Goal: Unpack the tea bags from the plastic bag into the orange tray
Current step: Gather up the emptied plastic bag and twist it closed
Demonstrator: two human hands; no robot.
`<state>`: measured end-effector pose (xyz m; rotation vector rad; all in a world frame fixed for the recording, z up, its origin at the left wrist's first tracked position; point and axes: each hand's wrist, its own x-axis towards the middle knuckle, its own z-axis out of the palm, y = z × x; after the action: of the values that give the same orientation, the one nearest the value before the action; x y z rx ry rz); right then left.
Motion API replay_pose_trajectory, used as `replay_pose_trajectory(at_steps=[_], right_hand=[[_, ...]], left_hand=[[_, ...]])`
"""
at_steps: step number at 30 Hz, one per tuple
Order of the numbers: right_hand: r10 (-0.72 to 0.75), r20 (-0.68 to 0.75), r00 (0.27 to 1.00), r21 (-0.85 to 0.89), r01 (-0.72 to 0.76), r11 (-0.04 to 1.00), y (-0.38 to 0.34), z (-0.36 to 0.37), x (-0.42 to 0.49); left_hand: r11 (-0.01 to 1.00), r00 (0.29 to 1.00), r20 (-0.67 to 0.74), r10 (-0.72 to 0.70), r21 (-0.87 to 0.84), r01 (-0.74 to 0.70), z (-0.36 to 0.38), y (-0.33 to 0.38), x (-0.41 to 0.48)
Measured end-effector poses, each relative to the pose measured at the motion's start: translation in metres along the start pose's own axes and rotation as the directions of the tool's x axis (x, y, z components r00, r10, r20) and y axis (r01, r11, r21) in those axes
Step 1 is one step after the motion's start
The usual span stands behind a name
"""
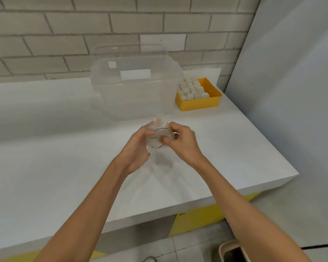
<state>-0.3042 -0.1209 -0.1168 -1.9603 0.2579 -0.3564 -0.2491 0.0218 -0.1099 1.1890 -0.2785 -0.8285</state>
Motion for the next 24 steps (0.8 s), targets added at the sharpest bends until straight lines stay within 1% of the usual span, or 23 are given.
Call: replay_pose_trajectory(at_steps=[3, 5, 7, 11, 13, 16, 18, 19, 20, 22, 23, 24], right_hand=[[-0.008, -0.05, 0.999, 0.095, 0.013, 0.995, -0.001, -0.022, -0.013], [-0.001, -0.053, 0.999, 0.167, 0.01, 0.986, -0.004, -0.041, -0.026], [-0.006, -0.032, 0.999, 0.18, 0.012, 0.984, -0.002, -0.06, -0.04], [-0.007, 0.052, 0.999, 0.069, 0.004, 0.998, 0.006, -0.096, -0.067], [0.019, 0.102, 0.995, 0.037, -0.023, 0.999, 0.006, -0.116, -0.083], [0.018, 0.07, 0.997, 0.033, -0.02, 0.999, 0.01, -0.144, -0.11], [0.015, 0.057, 0.998, 0.102, -0.021, 0.995, 0.021, -0.165, -0.13], [0.014, 0.056, 0.998, 0.126, -0.021, 0.992, 0.029, -0.175, -0.141], [0.013, 0.039, 0.999, 0.124, -0.018, 0.992, 0.04, -0.186, -0.154], [0.028, -0.012, 1.0, 0.089, -0.027, 0.996, 0.07, -0.205, -0.176], [0.041, -0.038, 0.998, 0.071, -0.039, 0.997, 0.086, -0.213, -0.187], [0.043, -0.055, 0.998, 0.036, -0.041, 0.998, 0.105, -0.218, -0.199]], left_hand=[[0.998, 0.997, 0.082, 0.014, -0.06, -0.009, 0.013, -0.005, -0.003], [0.998, 0.995, 0.082, 0.057, 0.007, -0.057, 0.028, -0.011, -0.005], [0.99, 0.993, 0.029, 0.11, 0.084, -0.113, 0.05, -0.022, -0.009], [0.982, 0.978, -0.104, 0.183, 0.057, -0.178, 0.098, -0.048, -0.018], [0.974, 0.959, -0.175, 0.222, 0.092, -0.209, 0.122, -0.059, -0.022], [0.947, 0.918, -0.254, 0.305, 0.181, -0.264, 0.158, -0.072, -0.031], [0.935, 0.911, -0.252, 0.326, 0.23, -0.271, 0.181, -0.086, -0.042], [0.937, 0.927, -0.212, 0.309, 0.236, -0.258, 0.193, -0.095, -0.048], [0.953, 0.952, -0.162, 0.258, 0.207, -0.223, 0.205, -0.109, -0.054], [0.995, 0.994, -0.028, 0.103, 0.017, -0.102, 0.224, -0.14, -0.063], [0.996, 0.999, 0.04, 0.034, -0.084, -0.031, 0.23, -0.159, -0.067], [0.99, 0.996, 0.088, -0.012, -0.137, 0.024, 0.236, -0.179, -0.069]])
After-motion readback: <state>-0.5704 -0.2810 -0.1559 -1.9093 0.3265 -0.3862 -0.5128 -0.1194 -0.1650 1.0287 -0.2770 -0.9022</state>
